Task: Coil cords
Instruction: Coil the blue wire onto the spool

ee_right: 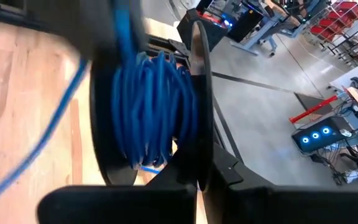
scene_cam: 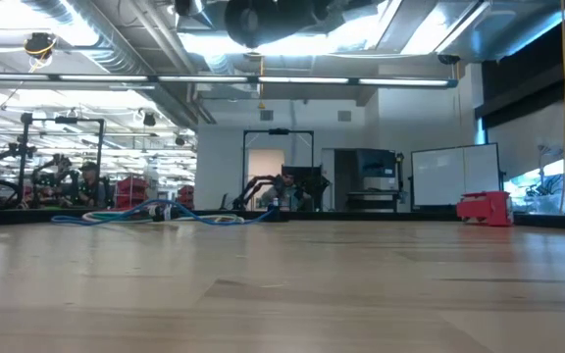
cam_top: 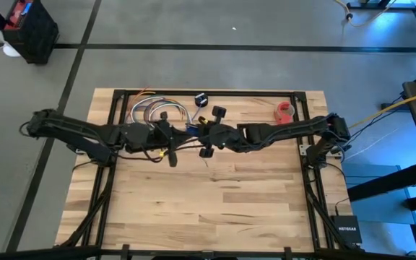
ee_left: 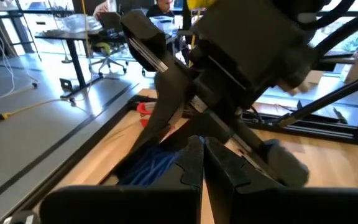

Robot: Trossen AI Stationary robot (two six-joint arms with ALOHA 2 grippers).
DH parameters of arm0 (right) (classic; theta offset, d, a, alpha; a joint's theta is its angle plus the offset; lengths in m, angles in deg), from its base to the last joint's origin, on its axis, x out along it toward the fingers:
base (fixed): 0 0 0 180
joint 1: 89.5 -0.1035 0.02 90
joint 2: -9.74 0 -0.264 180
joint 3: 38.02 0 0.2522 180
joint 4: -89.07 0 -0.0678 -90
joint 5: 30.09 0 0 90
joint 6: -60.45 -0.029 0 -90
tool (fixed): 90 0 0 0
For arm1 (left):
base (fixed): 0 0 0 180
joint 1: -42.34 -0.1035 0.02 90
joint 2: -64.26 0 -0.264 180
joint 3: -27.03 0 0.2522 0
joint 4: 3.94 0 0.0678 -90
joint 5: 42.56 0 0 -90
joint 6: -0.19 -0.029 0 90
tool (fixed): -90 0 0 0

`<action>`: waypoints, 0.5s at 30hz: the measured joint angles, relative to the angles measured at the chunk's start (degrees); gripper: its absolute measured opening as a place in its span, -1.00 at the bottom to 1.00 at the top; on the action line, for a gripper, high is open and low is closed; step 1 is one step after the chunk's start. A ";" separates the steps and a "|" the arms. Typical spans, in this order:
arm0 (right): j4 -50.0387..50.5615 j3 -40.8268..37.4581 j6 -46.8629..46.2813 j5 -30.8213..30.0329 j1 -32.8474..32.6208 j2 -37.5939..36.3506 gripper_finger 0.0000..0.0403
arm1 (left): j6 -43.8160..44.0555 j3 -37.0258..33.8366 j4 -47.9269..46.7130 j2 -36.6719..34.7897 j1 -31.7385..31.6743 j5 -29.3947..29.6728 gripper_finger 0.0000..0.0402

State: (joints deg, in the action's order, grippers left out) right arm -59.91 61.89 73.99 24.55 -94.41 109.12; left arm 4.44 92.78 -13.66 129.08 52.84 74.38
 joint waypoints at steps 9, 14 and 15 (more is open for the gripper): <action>-0.56 -0.11 -0.95 0.45 0.06 -0.04 -0.99 | -1.69 0.09 5.90 5.35 0.02 0.00 -1.00; -2.70 -0.11 -1.00 -0.35 0.04 -0.07 -0.99 | -2.65 0.13 6.01 5.24 0.84 -0.07 -1.00; -2.77 -0.11 -0.86 -0.60 -0.02 -0.07 -0.99 | -3.04 0.13 5.94 4.72 1.20 -0.04 -1.00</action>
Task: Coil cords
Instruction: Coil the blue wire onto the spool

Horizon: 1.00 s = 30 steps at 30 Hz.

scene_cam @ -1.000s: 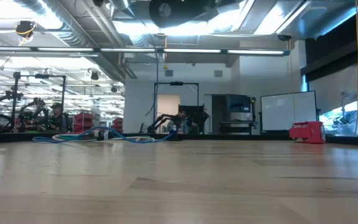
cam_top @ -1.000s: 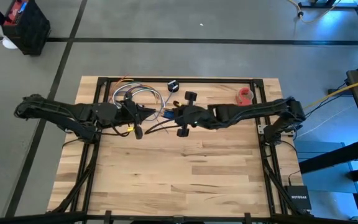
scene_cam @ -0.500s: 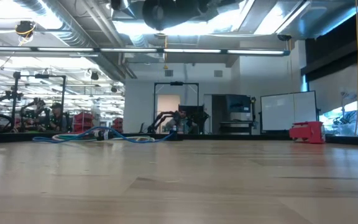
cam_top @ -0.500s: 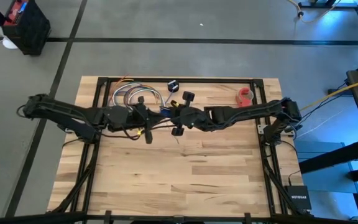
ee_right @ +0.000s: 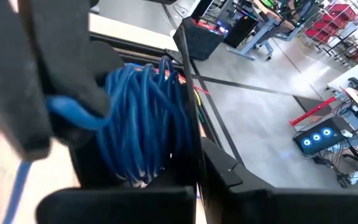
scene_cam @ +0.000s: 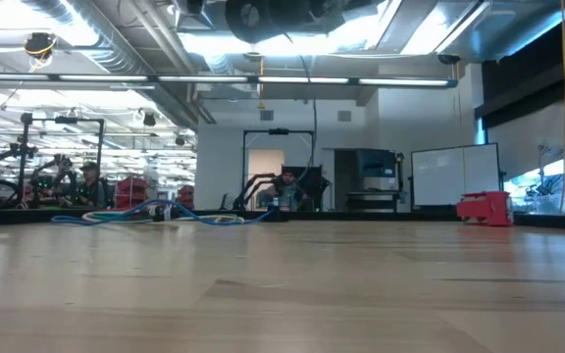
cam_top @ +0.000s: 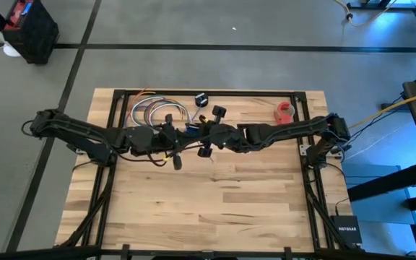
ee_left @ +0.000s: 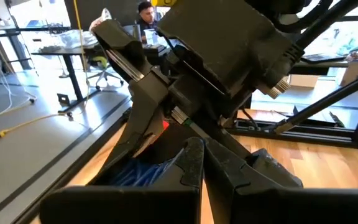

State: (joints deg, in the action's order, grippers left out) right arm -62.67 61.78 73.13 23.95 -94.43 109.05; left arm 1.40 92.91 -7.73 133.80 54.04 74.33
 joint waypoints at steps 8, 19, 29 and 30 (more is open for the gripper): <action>-2.82 0.13 -0.91 -2.47 0.00 -0.28 -0.99 | -1.06 0.41 -0.11 -0.99 0.73 0.87 -1.00; -10.56 0.11 -0.51 1.66 0.09 -0.56 -0.99 | -2.60 1.36 -1.59 -0.92 1.08 2.66 -1.00; -14.93 -0.01 -0.16 8.65 0.09 -3.74 -0.99 | -3.14 1.64 -1.55 -0.90 0.99 2.36 -1.00; -15.32 -0.02 -0.14 9.13 0.09 -3.82 -0.99 | -3.15 1.64 -1.58 -0.90 1.01 2.36 -1.00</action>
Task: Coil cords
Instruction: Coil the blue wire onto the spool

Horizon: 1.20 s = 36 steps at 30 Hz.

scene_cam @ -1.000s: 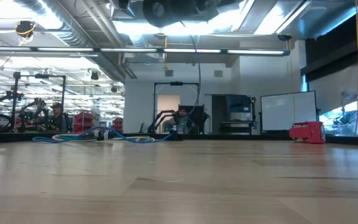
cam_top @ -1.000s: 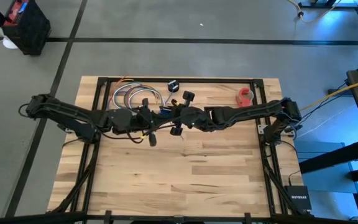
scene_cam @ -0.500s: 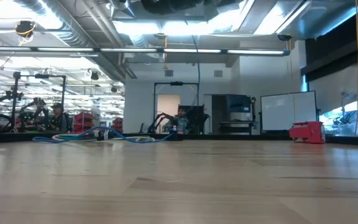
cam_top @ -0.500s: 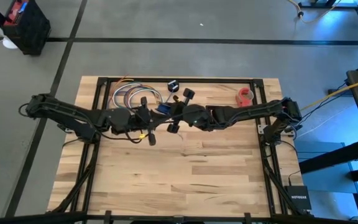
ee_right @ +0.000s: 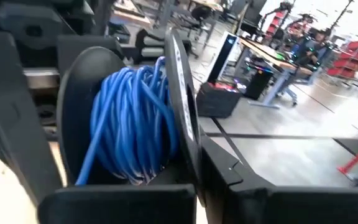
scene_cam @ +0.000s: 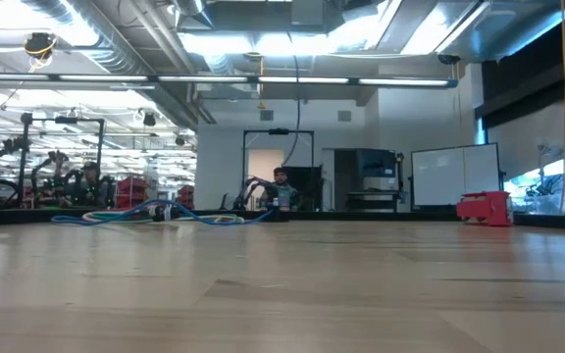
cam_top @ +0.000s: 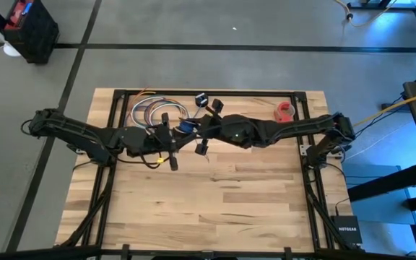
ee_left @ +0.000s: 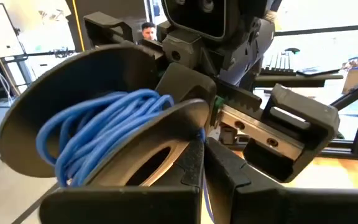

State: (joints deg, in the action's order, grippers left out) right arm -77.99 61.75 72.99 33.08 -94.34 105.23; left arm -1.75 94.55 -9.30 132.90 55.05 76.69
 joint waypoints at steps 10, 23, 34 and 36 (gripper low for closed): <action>-0.62 3.25 1.15 3.72 -0.02 -0.37 -0.99 | 0.11 -0.09 -0.04 0.01 0.04 0.66 -1.00; 3.18 10.08 2.91 5.03 -0.07 -0.37 -0.99 | 0.20 -0.20 0.24 0.07 0.09 0.63 -1.00; 7.47 17.49 3.76 6.93 -0.27 -0.37 -0.99 | 0.05 -0.20 0.13 0.13 0.09 0.59 -1.00; 8.83 19.18 4.14 6.93 -0.76 -0.37 -0.99 | 0.04 -0.22 0.00 0.16 0.09 0.57 -1.00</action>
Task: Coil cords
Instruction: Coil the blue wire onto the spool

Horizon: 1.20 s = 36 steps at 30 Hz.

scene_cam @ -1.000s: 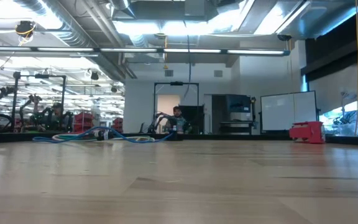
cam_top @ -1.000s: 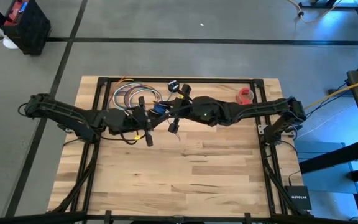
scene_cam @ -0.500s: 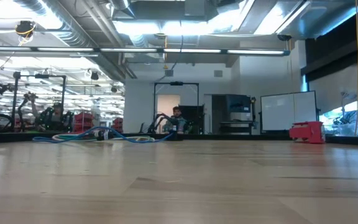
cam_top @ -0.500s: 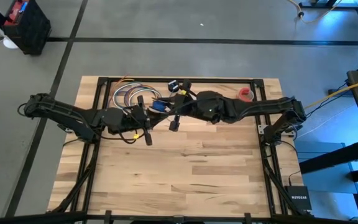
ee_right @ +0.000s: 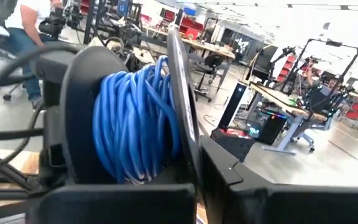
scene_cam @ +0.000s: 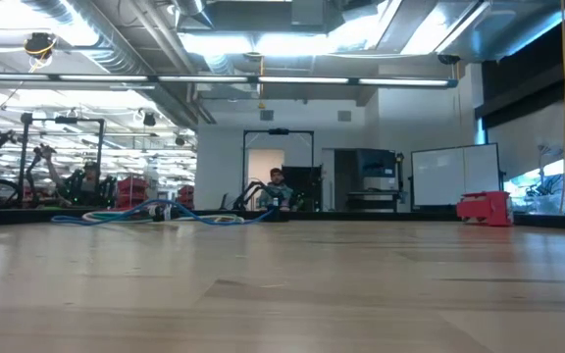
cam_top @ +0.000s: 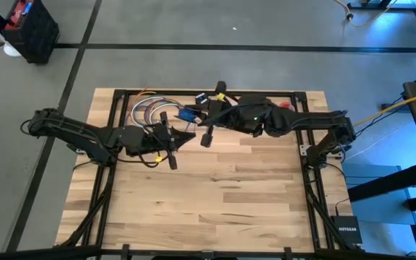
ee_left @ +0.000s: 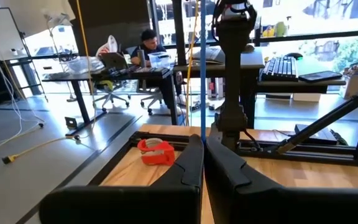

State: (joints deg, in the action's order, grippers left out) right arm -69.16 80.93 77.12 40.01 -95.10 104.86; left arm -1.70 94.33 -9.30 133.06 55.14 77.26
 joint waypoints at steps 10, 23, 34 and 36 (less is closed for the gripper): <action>8.33 8.27 0.74 -0.99 -2.11 -0.04 -0.99 | -0.06 -0.06 -0.30 0.04 0.00 -0.22 -1.00; 23.56 10.67 -0.73 -3.67 -6.68 -0.41 -0.99 | -3.74 -0.46 -5.39 -6.45 -0.15 2.84 -1.00; 33.92 6.65 -3.57 -7.96 -7.55 -0.46 -0.99 | -2.04 -0.42 -12.41 -17.32 -0.24 3.30 -1.00; 33.71 4.50 -3.52 -9.41 -7.53 -0.42 -0.99 | -1.72 -0.39 -13.41 -18.00 -0.22 3.26 -1.00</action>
State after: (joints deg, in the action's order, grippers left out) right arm -35.45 85.44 73.60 30.60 -102.63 104.44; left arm -3.42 93.94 -22.71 115.05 54.92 80.52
